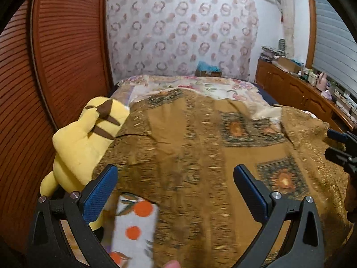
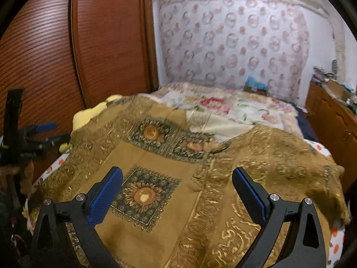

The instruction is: Fold small clothes

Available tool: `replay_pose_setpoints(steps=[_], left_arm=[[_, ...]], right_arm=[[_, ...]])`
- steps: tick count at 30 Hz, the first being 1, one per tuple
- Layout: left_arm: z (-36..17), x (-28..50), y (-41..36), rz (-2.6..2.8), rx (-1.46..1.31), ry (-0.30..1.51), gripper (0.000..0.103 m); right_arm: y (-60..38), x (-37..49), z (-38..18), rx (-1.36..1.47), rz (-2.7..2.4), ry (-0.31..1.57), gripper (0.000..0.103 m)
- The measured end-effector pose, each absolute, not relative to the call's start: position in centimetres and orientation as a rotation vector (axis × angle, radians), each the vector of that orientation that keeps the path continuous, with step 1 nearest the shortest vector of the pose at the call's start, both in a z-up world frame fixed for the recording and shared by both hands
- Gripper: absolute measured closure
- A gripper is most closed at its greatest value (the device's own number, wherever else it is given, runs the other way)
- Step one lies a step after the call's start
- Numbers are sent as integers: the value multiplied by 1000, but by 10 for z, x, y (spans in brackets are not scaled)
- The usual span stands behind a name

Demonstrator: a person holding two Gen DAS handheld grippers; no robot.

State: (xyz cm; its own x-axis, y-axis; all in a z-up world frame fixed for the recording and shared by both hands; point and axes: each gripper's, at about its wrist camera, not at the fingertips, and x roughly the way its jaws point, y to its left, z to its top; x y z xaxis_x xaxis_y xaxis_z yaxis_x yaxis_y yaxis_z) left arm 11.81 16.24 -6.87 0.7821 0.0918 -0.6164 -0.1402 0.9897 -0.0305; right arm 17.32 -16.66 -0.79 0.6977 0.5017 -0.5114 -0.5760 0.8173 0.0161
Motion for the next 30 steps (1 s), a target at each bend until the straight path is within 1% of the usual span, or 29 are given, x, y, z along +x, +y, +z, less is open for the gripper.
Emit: replay_pose_setpoints(steps=[4,5,7,9,11,18,22,23,25,26,27,28,29,30], left_arm=[[-74,125,189,155,-102,695,0],[-76,127,197,154,-117,702,3],[-79,131,210,145,-150,719,11],[-85,136,223,143,-178,749,23],[-91,137,235,150,-209,776,25],[-119,138,263,186,-264,885,27],[-129,142,273,155,-332,912,37],[-131,143,275,149,-350,913,43],[-133,145,279,136,-386,913,50],[-133,146,279,129,-394,910,57],[-134,148,280,128,-391,912,67],[-133,148,277,130,-378,912,74],[-132,148,275,131,-362,910,89],[-129,147,271,143,-340,902,95]], right_arm=[[-163,200,-5,-186,631,584,4],[-160,207,-5,-198,638,600,4],[-158,217,-5,-218,650,626,4],[-154,226,-5,-235,662,657,4],[-152,236,-5,-250,671,687,4],[-156,264,1,-289,690,754,4],[-156,272,-11,-303,688,785,4],[-155,273,-10,-309,687,780,4],[-157,272,-7,-315,690,781,4],[-156,272,-7,-318,690,778,4],[-153,273,-8,-318,690,776,4],[-151,271,-8,-317,691,773,4],[-151,272,-8,-314,692,771,4],[-148,270,-13,-309,693,766,4]])
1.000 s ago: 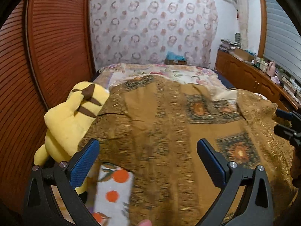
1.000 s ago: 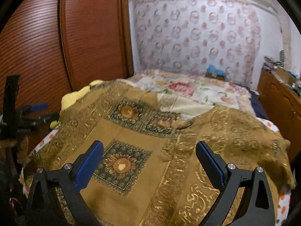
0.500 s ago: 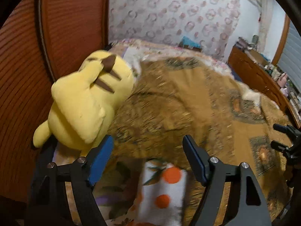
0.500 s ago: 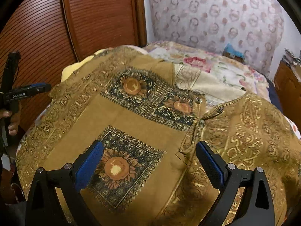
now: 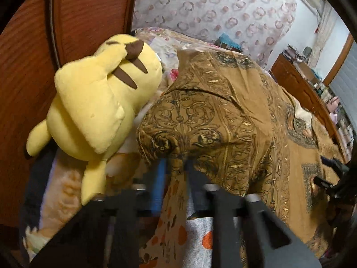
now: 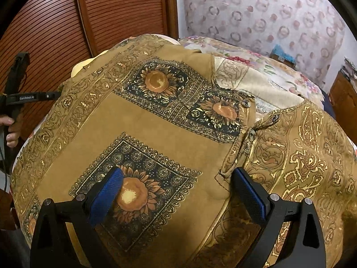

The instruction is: Fold small clothes

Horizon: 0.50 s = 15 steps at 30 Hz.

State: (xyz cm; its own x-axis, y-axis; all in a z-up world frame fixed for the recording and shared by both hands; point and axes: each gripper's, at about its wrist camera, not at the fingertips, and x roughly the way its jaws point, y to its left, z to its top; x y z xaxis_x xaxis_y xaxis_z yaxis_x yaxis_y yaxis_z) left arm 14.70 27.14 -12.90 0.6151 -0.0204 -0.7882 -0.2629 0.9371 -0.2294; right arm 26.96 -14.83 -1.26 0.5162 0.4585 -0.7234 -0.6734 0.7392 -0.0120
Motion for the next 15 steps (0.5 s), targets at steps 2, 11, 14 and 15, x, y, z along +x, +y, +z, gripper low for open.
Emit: replay_pose_setpoints(steps=[2,11,14,15], left_arm=[[-123,144,270,149,-317,885,98],[-56,135,252,139,-255,732,99],[-29,145,233,79,-231,682,99],[-20,151,223,46,-228,667,99]], right_arm=[[-142,264,-17,-299,694,762,4],[-141,262,-21,-270,707,761,4],[-142,263,-21,-258,710,763,4],[-142,263,-21,-247,711,763,4]])
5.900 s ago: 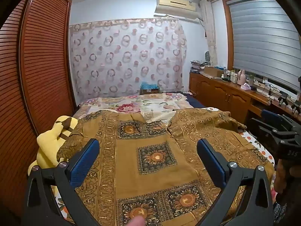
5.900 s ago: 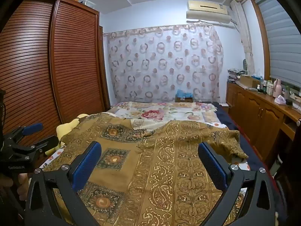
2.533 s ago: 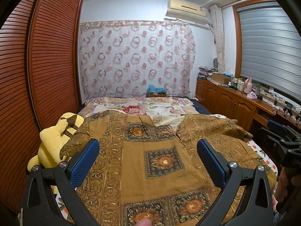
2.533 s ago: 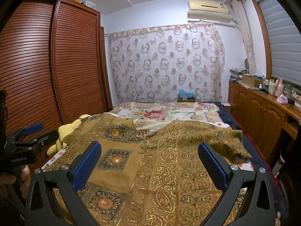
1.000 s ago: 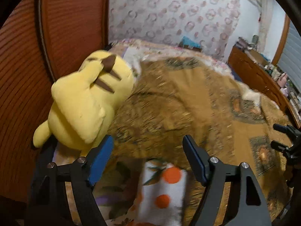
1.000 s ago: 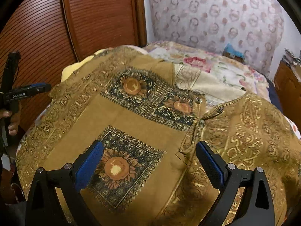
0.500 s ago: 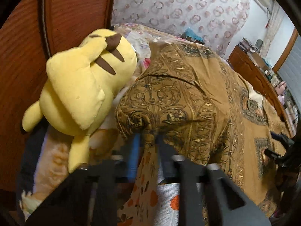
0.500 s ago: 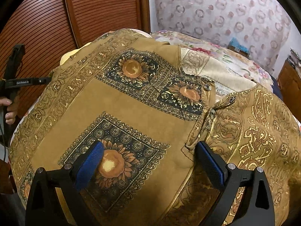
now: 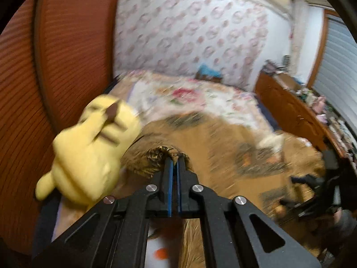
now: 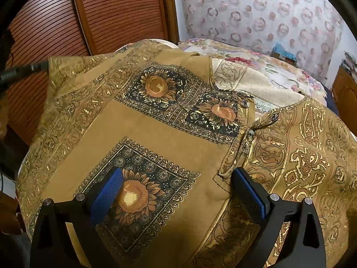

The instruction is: Fold small clothes

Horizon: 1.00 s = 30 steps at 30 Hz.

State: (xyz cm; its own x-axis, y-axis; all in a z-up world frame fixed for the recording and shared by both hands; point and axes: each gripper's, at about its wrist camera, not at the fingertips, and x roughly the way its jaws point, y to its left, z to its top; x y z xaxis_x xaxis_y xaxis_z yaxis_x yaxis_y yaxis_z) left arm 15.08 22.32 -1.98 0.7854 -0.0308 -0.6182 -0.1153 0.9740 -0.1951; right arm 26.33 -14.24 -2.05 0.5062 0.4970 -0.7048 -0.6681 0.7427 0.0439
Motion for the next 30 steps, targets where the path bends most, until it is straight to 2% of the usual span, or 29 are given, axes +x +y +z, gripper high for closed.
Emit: replay_pose_setpoints(steps=[4,8,10,12,14,16,17,18,22,24,28,30], left_arm=[[-1,169,170,-103,-183,657,99],[-9,174,137,-164,-150,711,97],[-15,172,132,-167,-134,727,84],[-19,169,135,-161,-142,730,63],[-22,166,142,-146,-151,734,57],[-24,162,147,-123,-155,736,44],[-27,159,152,-109,-156,732,31],[-27,157,151,-98,-156,727,22],[-31,149,171,-48,-175,720,22],[-35,145,181,1,-185,710,22],[-40,135,204,82,-208,699,22],[-42,131,213,104,-214,694,22]], right_arm=[[-149,266,-20,-182,709,755,4],[-156,263,-19,-170,682,740,4],[-159,262,-19,-159,684,742,4],[-159,260,-18,-164,681,732,4],[-154,262,-17,-175,679,723,4],[-150,262,-16,-182,680,717,4],[-148,263,-15,-187,682,712,4],[-144,265,-13,-195,687,706,5],[-125,265,2,-214,738,674,12],[-110,266,10,-227,776,651,21],[-70,269,20,-279,858,601,29],[-48,272,22,-301,911,580,37]])
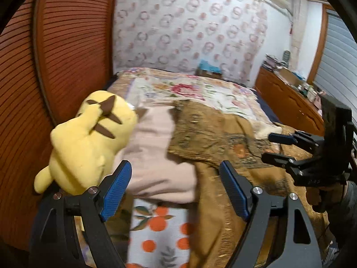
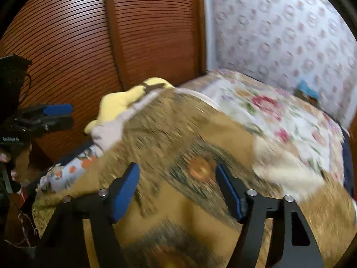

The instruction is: Fold small clothes

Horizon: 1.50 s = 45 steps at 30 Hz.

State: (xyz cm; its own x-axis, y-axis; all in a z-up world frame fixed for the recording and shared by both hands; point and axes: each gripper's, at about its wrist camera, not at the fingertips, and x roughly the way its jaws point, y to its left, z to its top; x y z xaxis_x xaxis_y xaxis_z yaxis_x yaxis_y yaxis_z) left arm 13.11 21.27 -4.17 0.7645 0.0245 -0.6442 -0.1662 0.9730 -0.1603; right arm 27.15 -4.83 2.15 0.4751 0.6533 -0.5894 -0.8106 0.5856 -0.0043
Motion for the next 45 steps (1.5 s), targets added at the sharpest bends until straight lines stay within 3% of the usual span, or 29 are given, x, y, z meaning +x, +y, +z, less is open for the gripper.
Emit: replay_pose_setpoints(steps=[5,14,16,18,21,26,35,37,38,39,45], left_arm=[[-49,124,232,152,-235,694,22],[-59,115,247,178,-258,708,22],[-60,114,248,180,-259,712,22],[-62,114,249,177,-260,713,22],[-65,117,248,172,-263,715,22],[-67,123,242,153,-265,715,22],[-65,133,224,113,-250,714,22],[-66,137,222,111,-247,715,22],[-66,139,221,110,-248,714,22],[-66,141,220,108,-249,713,22],[-63,155,209,86,-238,702,22]], right_arm=[[10,292,19,-334,1016,578,51],[90,314,-27,-583,992,591,53],[94,319,-33,-591,990,603,63],[93,323,-36,-587,988,604,86],[81,325,-24,-520,1009,598,93],[52,324,1,-371,1028,553,94],[-5,336,8,-191,898,529,94],[-15,338,4,-155,876,520,83],[-17,340,2,-156,854,519,64],[-17,340,-1,-158,842,519,54],[-25,333,-1,-162,788,512,46]])
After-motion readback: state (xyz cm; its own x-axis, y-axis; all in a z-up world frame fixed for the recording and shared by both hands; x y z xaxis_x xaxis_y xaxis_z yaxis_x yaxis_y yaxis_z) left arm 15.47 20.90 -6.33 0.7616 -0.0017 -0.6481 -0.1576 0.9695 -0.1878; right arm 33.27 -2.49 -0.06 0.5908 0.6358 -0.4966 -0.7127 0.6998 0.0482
